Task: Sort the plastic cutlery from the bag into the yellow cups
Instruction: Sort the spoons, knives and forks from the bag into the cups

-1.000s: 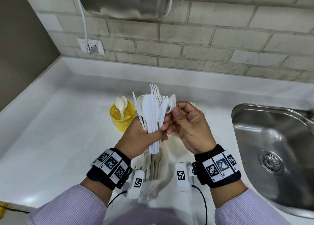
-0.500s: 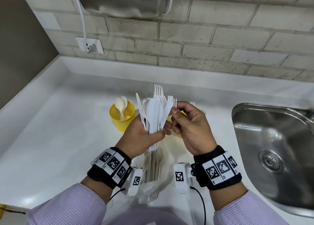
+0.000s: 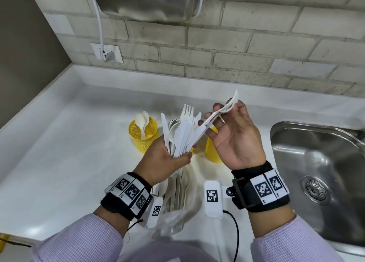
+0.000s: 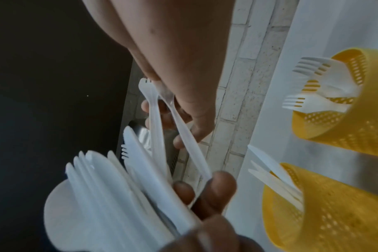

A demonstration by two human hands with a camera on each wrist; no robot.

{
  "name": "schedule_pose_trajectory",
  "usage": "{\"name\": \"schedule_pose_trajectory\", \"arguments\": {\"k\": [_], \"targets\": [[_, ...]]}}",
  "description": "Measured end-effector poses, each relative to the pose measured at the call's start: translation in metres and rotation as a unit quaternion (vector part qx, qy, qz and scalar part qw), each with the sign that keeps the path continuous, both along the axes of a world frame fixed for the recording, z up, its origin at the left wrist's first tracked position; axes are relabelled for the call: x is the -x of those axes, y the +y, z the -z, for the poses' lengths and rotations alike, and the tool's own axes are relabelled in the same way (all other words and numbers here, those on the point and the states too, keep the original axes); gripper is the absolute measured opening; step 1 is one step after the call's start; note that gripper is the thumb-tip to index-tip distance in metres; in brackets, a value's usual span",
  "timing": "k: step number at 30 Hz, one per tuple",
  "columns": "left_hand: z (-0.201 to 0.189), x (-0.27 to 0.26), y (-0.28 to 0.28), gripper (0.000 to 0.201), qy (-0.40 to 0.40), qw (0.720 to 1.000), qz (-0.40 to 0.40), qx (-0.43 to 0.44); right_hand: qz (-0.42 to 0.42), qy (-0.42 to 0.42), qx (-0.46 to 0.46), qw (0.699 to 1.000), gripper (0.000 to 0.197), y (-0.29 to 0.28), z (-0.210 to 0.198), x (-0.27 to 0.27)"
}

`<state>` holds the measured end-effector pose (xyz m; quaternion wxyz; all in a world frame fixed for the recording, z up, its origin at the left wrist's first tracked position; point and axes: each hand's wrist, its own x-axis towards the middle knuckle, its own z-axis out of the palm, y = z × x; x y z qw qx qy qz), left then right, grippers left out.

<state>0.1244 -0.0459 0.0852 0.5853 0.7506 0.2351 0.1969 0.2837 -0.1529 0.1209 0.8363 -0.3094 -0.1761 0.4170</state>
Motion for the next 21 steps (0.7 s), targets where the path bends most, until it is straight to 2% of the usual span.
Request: {"name": "schedule_pose_trajectory", "arguments": {"k": [5,8,9,12,16,18,21], "targets": [[-0.003,-0.001,-0.003,0.032,-0.002,0.999,0.026,-0.028,0.009,0.050,-0.050,0.997,0.022,0.003,-0.007,-0.021],[-0.006,-0.001,-0.003,0.029,-0.008,0.999,0.029,-0.032,-0.007,0.041,-0.064,0.997,0.047,0.003,-0.013,-0.030],[-0.008,-0.001,-0.004,0.028,-0.011,0.999,0.030,-0.033,-0.005,0.025,-0.049,0.998,0.051,0.003,-0.014,-0.030],[-0.011,0.000,-0.004,0.025,-0.022,0.999,0.029,-0.034,0.034,-0.089,0.053,0.994,0.035,0.007,-0.015,-0.025],[-0.017,0.000,-0.007,0.028,-0.028,0.999,0.014,-0.041,0.038,-0.251,0.139,0.957,0.030,0.010,-0.009,-0.011],[-0.019,0.000,-0.008,0.030,-0.028,0.998,0.013,-0.052,0.014,-0.285,0.138,0.948,0.031,0.010,-0.007,-0.006],[-0.020,0.001,-0.007,0.037,-0.034,0.996,0.018,-0.080,-0.038,-0.277,0.121,0.952,0.028,0.010,-0.009,-0.001]]}}
